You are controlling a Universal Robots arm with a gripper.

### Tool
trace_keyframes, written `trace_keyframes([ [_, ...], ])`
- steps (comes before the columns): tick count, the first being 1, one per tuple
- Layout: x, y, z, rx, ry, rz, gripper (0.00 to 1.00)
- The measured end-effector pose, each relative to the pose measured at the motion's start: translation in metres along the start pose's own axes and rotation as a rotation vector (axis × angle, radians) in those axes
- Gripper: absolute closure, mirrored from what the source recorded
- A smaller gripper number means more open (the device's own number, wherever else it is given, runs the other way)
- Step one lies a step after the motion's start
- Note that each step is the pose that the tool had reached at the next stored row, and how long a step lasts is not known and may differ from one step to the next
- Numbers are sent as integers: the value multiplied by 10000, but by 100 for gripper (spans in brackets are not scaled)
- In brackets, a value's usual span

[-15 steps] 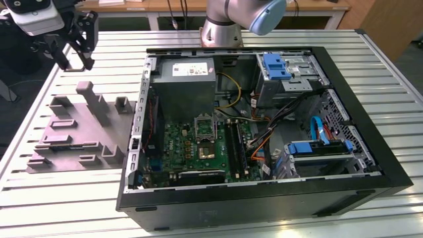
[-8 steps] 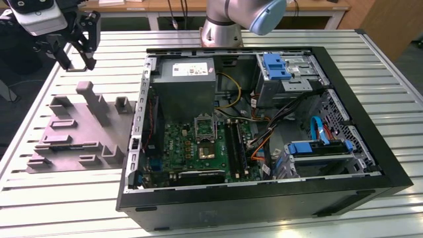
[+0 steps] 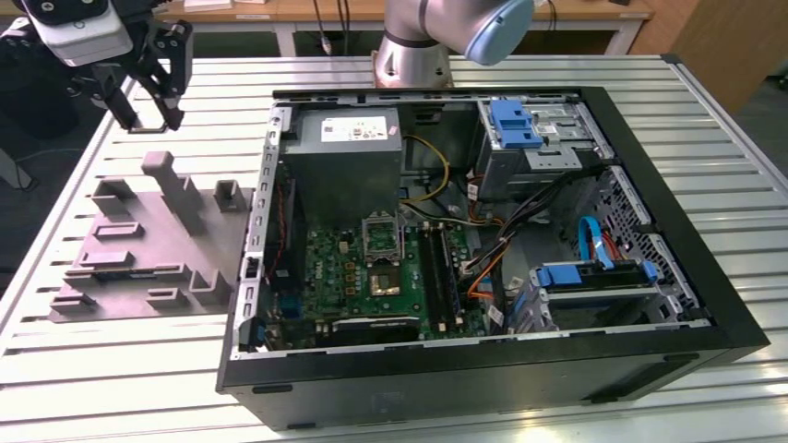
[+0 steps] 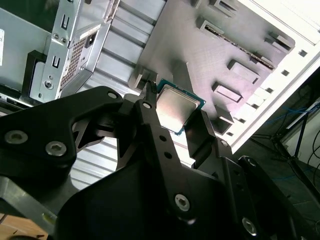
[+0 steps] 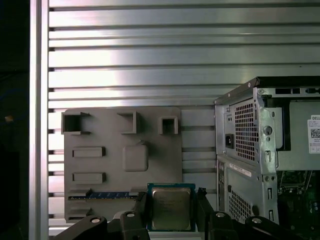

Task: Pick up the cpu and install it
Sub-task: 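Pick up the cpu and move it towards the insertion slot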

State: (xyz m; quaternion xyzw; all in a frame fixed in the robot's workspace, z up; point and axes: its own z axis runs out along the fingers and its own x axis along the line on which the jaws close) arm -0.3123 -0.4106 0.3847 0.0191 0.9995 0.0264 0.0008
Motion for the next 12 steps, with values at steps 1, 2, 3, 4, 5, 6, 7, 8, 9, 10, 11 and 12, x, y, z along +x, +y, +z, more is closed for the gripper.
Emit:
trace_keyframes([
  [1, -6, 0, 0, 0, 0, 0, 53],
  [2, -13, 1, 0, 0, 1, 0, 53],
  [3, -20, 1, 0, 0, 0, 0, 53],
  [4, -25, 1, 0, 0, 0, 0, 53],
  [5, -31, 1, 0, 0, 0, 0, 53],
  [6, -36, 1, 0, 0, 0, 0, 53],
  [7, -41, 2, 0, 0, 1, 0, 53],
  [8, -46, 2, 0, -1, 0, 0, 53],
  [9, -52, 2, 0, 0, 1, 0, 53],
  [10, -57, 2, 0, 0, 0, 0, 53],
  [11, -62, 3, 0, 0, 0, 0, 53],
  [12, -72, 3, 0, 0, 0, 0, 53],
])
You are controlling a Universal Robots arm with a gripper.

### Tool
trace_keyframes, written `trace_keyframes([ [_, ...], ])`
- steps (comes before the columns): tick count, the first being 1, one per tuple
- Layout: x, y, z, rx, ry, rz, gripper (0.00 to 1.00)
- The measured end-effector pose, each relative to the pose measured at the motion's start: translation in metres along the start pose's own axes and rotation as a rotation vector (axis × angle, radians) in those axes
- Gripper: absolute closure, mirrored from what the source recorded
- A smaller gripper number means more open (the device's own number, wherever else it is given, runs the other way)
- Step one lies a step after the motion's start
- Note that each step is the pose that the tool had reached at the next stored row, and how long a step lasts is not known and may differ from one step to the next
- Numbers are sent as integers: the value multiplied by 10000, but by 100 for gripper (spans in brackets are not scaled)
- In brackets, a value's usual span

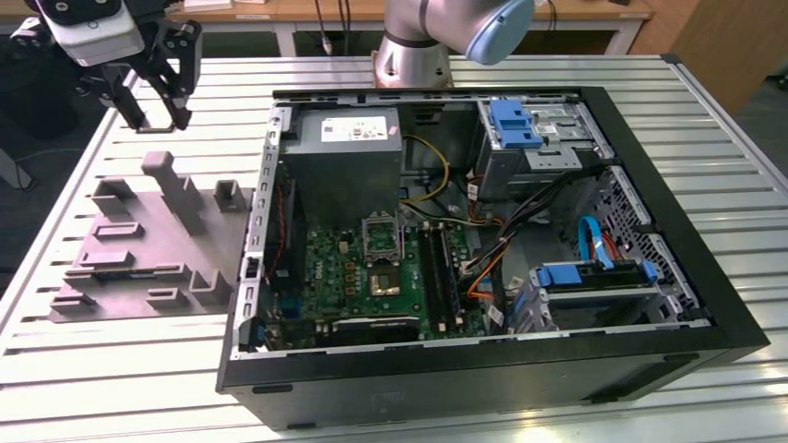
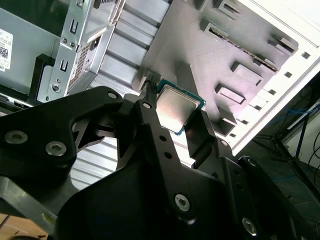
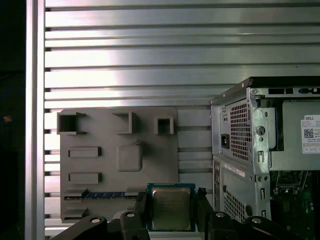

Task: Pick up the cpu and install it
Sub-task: 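Pick up the cpu and move it towards the insertion slot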

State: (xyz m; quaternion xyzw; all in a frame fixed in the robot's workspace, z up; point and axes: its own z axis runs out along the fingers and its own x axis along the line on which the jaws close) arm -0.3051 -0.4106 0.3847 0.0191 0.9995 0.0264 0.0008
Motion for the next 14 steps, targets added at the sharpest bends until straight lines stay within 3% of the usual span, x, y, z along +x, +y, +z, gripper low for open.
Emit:
trace_keyframes([
  [14, -33, 2, 0, 1, 0, 0, 53],
])
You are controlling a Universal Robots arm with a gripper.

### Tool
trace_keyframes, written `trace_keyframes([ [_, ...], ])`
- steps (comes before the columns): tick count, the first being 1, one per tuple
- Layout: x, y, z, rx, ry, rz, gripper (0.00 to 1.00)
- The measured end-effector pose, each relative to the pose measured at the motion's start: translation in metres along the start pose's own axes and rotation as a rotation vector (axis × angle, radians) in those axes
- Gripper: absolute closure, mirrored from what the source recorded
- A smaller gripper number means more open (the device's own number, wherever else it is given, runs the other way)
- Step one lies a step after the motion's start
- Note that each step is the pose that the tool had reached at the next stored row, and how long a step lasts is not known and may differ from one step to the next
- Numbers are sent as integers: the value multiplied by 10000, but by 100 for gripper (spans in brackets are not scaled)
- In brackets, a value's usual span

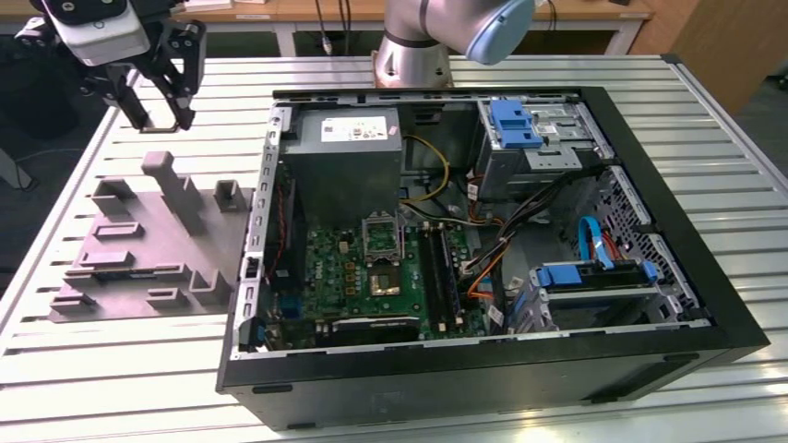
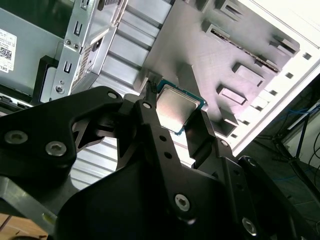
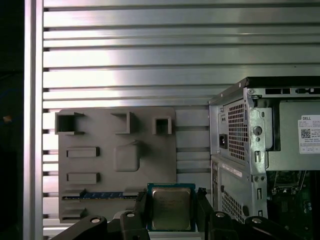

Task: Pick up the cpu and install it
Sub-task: 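Pick up the cpu and move it towards the insertion slot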

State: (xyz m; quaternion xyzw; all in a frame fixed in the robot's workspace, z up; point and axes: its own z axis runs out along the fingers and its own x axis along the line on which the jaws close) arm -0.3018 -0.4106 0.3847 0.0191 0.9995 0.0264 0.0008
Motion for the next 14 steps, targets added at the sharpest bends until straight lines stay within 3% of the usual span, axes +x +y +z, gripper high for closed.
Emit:
trace_keyframes([
  [14, -36, 1, 0, 0, 0, 0, 53],
])
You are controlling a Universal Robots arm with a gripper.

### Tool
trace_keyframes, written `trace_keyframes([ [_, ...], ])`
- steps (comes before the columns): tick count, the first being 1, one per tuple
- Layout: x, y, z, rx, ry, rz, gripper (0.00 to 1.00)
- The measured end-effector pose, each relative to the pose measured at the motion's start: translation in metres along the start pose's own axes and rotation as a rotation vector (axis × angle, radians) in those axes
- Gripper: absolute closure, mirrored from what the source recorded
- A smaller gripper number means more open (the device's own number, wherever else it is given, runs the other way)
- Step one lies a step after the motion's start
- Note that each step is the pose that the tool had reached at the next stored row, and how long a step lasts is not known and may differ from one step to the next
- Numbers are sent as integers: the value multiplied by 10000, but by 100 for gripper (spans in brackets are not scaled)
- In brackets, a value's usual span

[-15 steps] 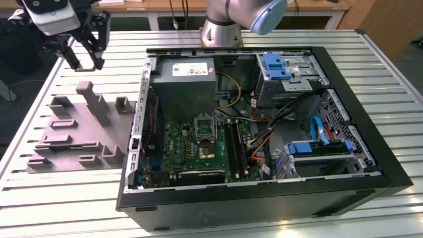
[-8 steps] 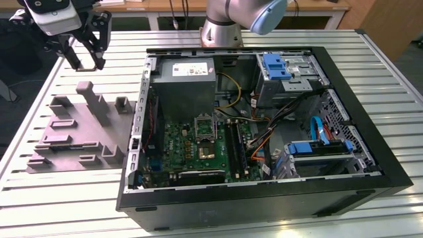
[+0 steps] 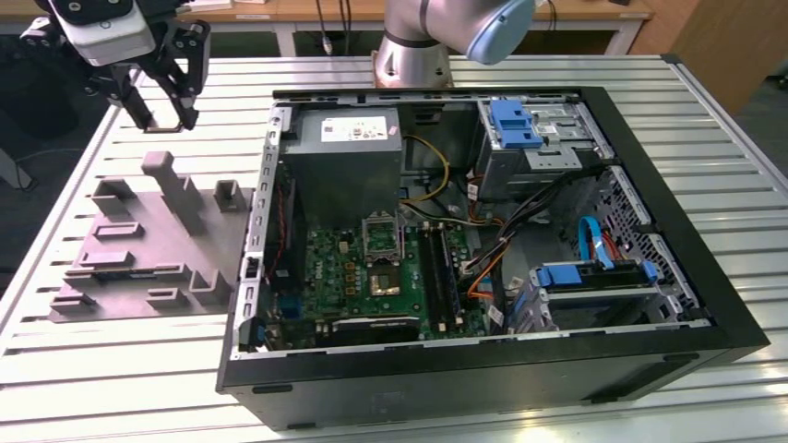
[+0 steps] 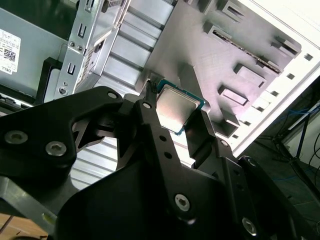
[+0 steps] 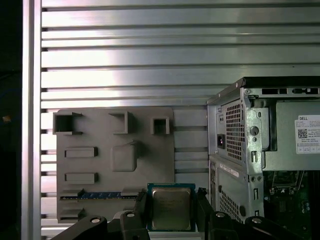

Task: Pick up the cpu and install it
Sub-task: 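Pick up the cpu and move it towards the insertion slot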

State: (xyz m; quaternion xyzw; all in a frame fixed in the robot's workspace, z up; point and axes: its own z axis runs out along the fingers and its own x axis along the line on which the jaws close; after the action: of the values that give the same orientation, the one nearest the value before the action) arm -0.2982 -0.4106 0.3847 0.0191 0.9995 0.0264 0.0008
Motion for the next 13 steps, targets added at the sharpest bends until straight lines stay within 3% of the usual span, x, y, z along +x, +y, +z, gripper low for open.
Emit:
trace_keyframes([
  [13, -40, 2, 0, 0, 0, 0, 53],
])
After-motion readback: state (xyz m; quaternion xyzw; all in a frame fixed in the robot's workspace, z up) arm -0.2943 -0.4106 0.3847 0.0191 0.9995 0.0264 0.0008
